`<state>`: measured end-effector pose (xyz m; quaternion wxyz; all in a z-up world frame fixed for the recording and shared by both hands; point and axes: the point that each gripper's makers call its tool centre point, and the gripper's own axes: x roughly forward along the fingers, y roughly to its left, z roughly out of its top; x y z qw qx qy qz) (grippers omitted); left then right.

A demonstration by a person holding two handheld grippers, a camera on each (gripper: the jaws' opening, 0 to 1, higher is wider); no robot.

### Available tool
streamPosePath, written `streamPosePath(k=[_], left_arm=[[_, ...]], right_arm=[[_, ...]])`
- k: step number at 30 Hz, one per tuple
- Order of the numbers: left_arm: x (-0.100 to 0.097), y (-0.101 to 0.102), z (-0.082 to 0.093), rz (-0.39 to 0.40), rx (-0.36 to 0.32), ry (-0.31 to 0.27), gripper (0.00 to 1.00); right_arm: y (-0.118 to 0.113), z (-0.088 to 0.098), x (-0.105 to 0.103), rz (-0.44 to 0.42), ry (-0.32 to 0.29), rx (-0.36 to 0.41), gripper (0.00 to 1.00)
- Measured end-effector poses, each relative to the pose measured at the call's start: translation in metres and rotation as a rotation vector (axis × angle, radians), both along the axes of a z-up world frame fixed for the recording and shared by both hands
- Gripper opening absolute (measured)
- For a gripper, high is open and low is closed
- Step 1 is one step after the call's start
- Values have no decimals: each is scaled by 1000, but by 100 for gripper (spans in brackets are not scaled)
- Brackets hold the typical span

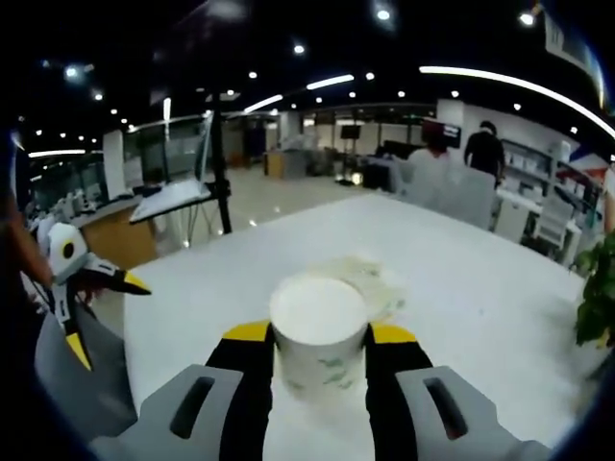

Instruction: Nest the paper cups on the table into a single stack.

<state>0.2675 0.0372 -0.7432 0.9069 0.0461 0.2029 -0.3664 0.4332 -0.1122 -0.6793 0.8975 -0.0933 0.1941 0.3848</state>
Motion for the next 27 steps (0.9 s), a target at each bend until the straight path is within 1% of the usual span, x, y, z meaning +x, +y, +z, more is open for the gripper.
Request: streamPosePath(k=[9, 11, 13, 17, 22, 27], left_arm=[[-1, 0, -2, -2, 9, 5, 97], [-2, 0, 2, -1, 4, -3, 95], [-1, 0, 3, 3, 2, -7, 95], [-1, 0, 3, 3, 1, -4, 96], [-2, -2, 1, -4, -2, 3, 97], [-2, -2, 1, -2, -5, -1, 98]], right_arm=[[2, 0, -14, 20, -3, -9, 34], [1, 0, -18, 25, -3, -13, 34], [1, 1, -22, 31, -9, -20, 34], [1, 7, -29, 29, -11, 7, 34], [3, 4, -38, 39, -1, 8, 34], [3, 2, -47, 51, -8, -2, 34]])
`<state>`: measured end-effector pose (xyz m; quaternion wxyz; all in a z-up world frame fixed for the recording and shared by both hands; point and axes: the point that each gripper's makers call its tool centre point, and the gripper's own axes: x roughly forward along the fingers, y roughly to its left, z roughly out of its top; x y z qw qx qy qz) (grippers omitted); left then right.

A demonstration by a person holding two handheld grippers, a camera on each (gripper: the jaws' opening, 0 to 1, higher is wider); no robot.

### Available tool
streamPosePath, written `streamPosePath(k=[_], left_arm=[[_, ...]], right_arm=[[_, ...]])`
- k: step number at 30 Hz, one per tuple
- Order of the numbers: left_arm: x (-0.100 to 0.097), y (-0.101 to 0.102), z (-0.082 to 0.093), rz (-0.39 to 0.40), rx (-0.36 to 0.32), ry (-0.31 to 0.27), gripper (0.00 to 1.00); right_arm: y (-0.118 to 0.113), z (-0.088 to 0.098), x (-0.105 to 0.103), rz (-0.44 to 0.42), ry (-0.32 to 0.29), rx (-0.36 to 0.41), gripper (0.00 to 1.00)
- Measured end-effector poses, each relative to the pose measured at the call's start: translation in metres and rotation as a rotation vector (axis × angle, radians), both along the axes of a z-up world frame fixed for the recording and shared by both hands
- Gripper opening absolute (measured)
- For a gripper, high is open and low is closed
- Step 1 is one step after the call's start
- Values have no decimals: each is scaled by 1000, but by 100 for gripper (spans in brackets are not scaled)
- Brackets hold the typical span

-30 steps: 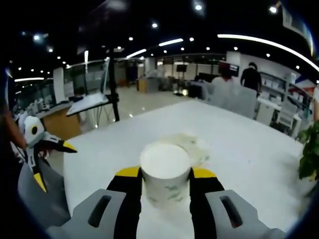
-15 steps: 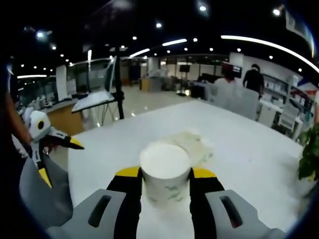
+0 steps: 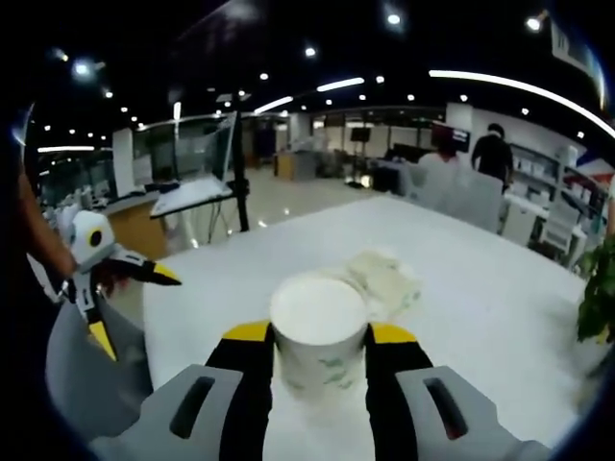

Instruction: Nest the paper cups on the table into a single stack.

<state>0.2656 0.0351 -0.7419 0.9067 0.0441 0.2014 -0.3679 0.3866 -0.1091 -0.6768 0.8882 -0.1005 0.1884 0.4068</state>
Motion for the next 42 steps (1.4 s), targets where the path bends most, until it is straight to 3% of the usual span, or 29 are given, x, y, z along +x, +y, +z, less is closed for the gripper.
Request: streamPosePath(k=[10, 28, 42], left_arm=[[-4, -6, -2, -35, 26, -6, 98], [-1, -3, 1, -18, -16, 5, 98], [-2, -6, 3, -25, -29, 8, 98]], right_arm=[[0, -4, -14, 5, 23, 28, 34], [20, -12, -41, 73, 49, 23, 34], [30, -16, -73, 112, 62, 34, 34]])
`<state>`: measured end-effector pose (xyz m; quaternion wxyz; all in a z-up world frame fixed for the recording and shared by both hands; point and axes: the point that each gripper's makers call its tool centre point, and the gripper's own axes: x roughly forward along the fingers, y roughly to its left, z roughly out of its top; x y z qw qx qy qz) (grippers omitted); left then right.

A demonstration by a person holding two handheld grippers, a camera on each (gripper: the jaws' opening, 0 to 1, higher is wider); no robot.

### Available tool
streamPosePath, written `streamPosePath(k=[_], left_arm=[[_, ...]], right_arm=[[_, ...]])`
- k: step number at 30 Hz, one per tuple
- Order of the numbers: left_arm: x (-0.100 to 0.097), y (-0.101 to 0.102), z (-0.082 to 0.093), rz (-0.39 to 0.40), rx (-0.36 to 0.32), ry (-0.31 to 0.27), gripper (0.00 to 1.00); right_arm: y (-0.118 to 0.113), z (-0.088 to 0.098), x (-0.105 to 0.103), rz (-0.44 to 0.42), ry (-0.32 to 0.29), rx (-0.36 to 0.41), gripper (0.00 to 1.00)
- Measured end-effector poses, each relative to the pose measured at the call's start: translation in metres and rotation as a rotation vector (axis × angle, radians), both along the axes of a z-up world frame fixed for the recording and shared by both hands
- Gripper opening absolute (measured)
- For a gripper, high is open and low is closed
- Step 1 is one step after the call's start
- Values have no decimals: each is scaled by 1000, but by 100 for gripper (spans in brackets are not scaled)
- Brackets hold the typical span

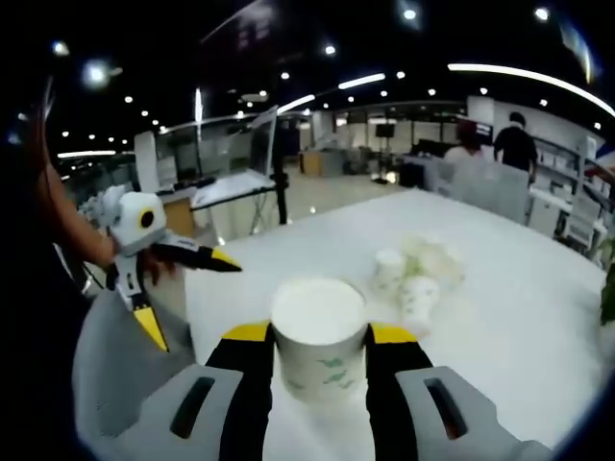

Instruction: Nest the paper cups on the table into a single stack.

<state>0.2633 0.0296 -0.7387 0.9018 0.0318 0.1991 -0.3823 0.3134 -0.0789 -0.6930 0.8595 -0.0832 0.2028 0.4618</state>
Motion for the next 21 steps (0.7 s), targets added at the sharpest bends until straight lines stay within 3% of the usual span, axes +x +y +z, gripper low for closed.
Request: streamPosePath(k=[8, 13, 15, 17, 21], left_arm=[[0, 1, 1, 5, -5, -3, 98], [0, 0, 1, 1, -18, 11, 98], [-3, -4, 3, -21, -74, 40, 98], [-8, -9, 6, -54, -137, 95, 98], [-9, -11, 12, -84, -157, 94, 98]], right_arm=[[4, -1, -12, 32, -12, -1, 34], [12, 9, -17, 68, -54, 60, 34], [16, 17, -18, 98, -102, 84, 34], [20, 25, -20, 108, -94, 133, 34], [22, 40, -19, 110, -93, 203, 34]])
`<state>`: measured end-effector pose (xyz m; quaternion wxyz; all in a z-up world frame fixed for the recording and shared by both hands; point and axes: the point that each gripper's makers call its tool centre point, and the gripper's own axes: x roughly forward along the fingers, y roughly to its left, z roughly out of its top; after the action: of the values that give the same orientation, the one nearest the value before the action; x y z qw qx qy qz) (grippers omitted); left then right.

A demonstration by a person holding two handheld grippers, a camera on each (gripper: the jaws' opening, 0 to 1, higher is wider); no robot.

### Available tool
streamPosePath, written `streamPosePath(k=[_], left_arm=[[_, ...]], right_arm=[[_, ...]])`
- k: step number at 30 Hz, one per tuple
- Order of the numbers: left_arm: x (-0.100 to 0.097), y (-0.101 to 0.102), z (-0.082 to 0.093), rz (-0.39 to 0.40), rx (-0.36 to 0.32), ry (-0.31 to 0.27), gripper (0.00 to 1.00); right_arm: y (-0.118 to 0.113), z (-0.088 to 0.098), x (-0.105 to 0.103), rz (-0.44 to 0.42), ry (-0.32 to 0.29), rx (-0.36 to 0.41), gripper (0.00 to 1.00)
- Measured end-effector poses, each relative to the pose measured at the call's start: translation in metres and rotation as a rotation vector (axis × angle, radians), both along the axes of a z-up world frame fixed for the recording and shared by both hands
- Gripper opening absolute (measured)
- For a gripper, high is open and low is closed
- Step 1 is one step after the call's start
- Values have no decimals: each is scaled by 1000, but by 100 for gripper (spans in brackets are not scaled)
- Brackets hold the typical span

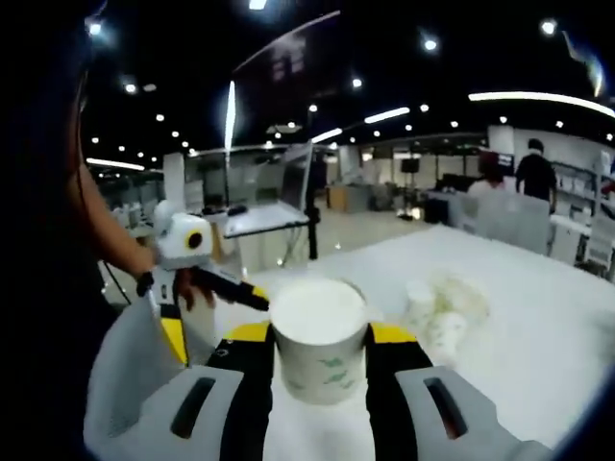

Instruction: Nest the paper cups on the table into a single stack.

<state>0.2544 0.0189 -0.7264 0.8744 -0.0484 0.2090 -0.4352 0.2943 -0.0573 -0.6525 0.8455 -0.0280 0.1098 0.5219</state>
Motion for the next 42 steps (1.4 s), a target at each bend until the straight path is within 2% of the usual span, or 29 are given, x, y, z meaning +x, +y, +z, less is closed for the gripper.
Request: streamPosePath(k=[2, 4, 5, 9, 13, 15, 19, 25, 26, 27, 28, 32, 37, 39, 41, 42], left_arm=[[-1, -2, 3, -13, -7, 2, 98], [-3, -7, 11, -33, -48, 21, 97], [-4, -13, 18, -58, -77, 36, 97], [-6, -27, 33, -145, -94, 50, 91], [-5, -44, 60, -211, -194, 95, 84], [-1, -48, 71, -217, -218, 75, 81], [0, -58, 89, -254, -288, 83, 79], [-1, -59, 90, -295, -265, 92, 71], [-2, -58, 89, -304, -257, 88, 68], [-3, -55, 87, -325, -219, 57, 65], [-2, -53, 86, -330, -210, 45, 61], [-2, -49, 91, -346, -203, 51, 46], [-6, -49, 96, -397, -189, 47, 35], [-8, -49, 98, -423, -185, 43, 26], [-9, -49, 97, -456, -144, 1, 13], [-14, -51, 101, -479, -159, 15, 13]], right_arm=[[0, 4, 1, 7, 0, 9, 34], [2, 10, -1, 24, 7, 49, 34], [2, 15, -2, 27, 5, 72, 34], [4, 24, -4, 36, 4, 105, 34], [6, 32, -6, 52, 5, 131, 34], [6, 34, -6, 52, 7, 139, 34], [6, 37, -7, 61, 15, 147, 34], [3, 35, -15, 100, 22, 122, 34], [3, 33, -18, 117, 28, 115, 34], [3, 30, -21, 138, 32, 96, 34], [3, 27, -24, 153, 35, 84, 34], [7, 21, -33, 187, 52, 67, 34], [10, 15, -38, 207, 61, 53, 34], [11, 15, -41, 219, 61, 47, 33], [13, 14, -44, 232, 59, 38, 33], [13, 13, -44, 235, 39, 19, 33]])
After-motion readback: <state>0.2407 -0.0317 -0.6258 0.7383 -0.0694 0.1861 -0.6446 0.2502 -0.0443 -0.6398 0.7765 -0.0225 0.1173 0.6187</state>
